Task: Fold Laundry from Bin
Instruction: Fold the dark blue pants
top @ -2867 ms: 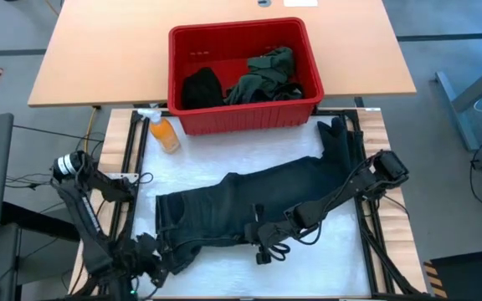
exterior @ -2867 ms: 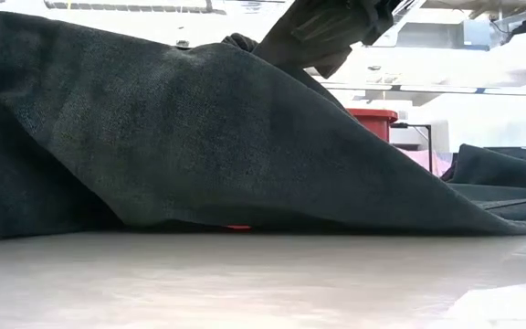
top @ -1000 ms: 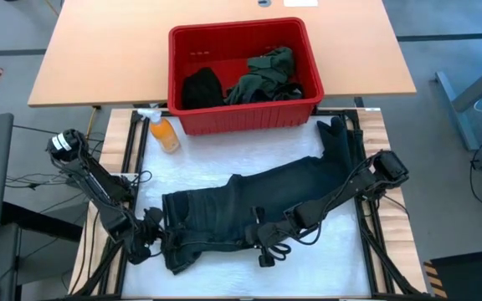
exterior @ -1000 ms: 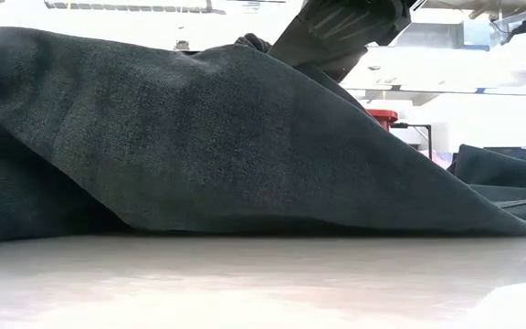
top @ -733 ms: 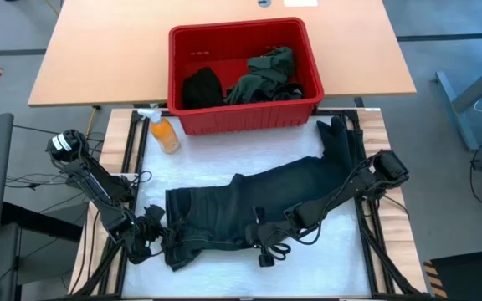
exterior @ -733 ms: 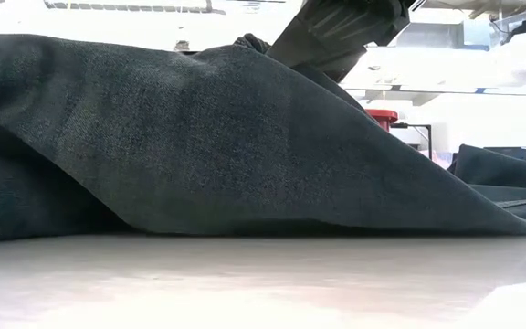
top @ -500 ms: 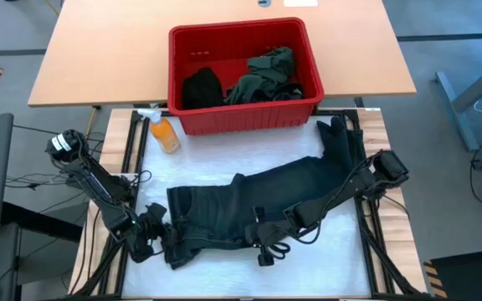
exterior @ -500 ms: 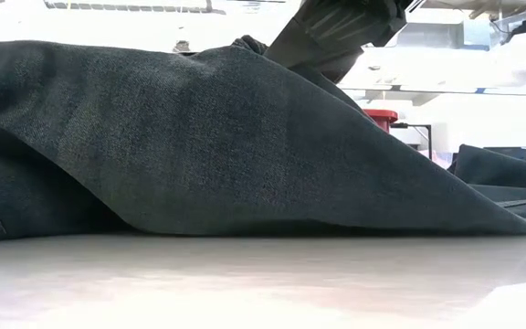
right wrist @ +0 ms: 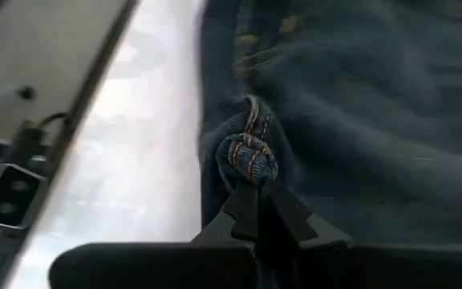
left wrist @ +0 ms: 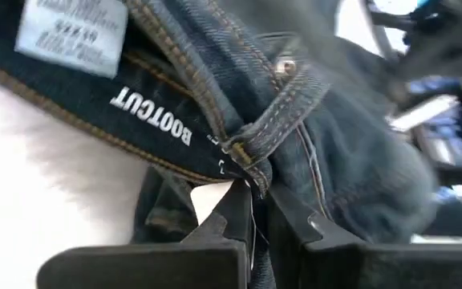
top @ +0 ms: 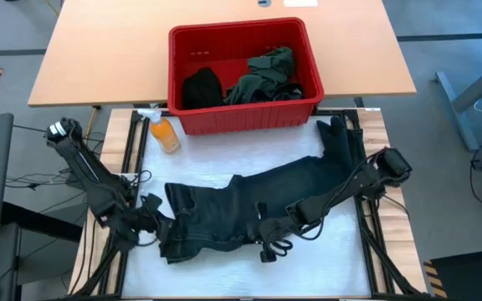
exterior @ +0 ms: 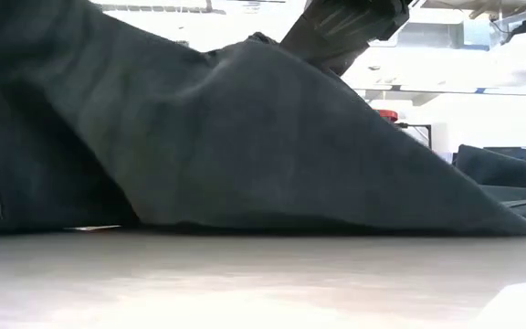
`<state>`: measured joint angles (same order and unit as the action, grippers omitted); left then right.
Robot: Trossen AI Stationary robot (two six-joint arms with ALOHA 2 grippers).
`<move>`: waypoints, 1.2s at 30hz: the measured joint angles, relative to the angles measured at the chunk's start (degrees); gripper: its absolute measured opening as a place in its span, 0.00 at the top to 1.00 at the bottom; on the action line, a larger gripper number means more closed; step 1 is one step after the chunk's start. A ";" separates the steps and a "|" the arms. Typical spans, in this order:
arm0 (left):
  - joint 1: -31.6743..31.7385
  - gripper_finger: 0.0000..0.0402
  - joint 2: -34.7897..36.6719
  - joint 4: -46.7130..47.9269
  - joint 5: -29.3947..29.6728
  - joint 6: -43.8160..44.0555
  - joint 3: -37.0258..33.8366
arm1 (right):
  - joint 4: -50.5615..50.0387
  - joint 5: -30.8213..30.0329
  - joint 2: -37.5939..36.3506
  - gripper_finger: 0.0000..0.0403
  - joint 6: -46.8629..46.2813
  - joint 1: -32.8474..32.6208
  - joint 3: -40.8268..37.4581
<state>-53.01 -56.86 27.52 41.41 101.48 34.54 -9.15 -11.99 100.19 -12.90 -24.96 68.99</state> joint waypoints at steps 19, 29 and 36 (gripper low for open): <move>-0.01 1.00 4.40 -26.13 3.32 -25.15 2.17 | -13.63 -3.75 -7.70 0.90 -7.52 -4.33 0.07; -0.18 1.00 1.49 -28.49 -5.99 -23.85 2.17 | -20.68 0.14 -9.50 0.65 -8.34 -8.10 0.07; 1.98 1.00 7.41 -22.85 -6.28 -28.76 2.15 | -23.19 2.29 -12.94 0.55 -17.16 -10.36 0.07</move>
<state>-51.03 -49.45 4.67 35.13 72.71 36.69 -32.35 -9.71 87.25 -30.06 -35.32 69.06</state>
